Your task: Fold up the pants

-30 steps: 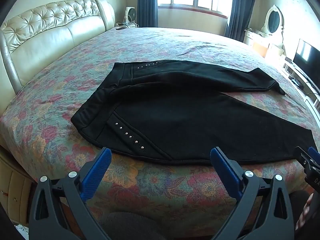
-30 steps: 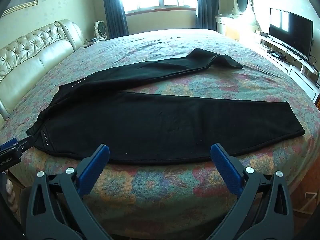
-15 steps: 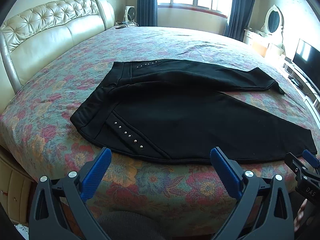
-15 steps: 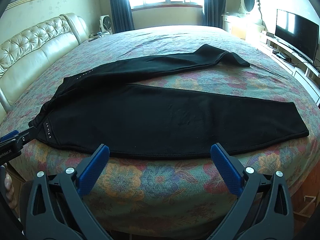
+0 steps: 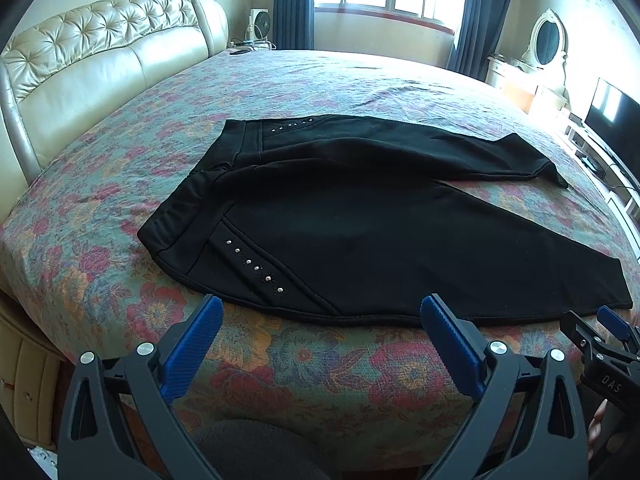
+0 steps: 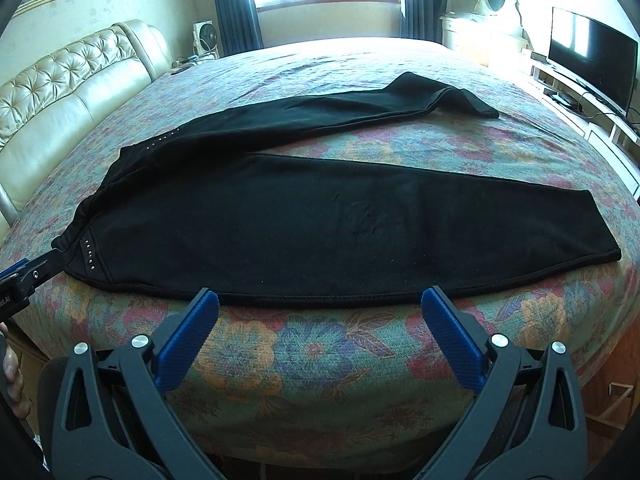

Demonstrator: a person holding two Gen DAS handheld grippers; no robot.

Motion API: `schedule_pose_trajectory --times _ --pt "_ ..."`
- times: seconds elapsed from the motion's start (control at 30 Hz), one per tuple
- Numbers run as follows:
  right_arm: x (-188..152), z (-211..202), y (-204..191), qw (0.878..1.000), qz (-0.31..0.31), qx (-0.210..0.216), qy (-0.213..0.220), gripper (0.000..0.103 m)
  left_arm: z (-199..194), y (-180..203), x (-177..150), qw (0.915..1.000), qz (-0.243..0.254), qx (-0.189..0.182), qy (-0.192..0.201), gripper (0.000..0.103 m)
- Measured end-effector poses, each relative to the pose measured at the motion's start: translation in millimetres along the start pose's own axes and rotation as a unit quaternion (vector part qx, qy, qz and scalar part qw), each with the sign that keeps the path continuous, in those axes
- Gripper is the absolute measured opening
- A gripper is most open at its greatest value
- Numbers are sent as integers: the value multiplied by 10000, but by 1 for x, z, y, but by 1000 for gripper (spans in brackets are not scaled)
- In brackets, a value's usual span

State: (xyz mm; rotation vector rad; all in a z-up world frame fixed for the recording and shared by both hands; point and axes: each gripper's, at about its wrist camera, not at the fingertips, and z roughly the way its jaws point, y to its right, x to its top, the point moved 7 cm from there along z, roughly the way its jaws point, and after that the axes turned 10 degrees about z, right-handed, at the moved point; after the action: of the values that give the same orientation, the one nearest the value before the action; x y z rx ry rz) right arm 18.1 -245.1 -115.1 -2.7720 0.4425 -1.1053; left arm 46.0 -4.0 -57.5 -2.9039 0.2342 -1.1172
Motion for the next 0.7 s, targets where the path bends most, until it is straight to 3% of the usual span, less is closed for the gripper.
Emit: schedule_pose_trajectory --times 0.7 --pt "-3 6 3 9999 59 24 -86 101 3 3 -2 10000 55 -45 -47 99"
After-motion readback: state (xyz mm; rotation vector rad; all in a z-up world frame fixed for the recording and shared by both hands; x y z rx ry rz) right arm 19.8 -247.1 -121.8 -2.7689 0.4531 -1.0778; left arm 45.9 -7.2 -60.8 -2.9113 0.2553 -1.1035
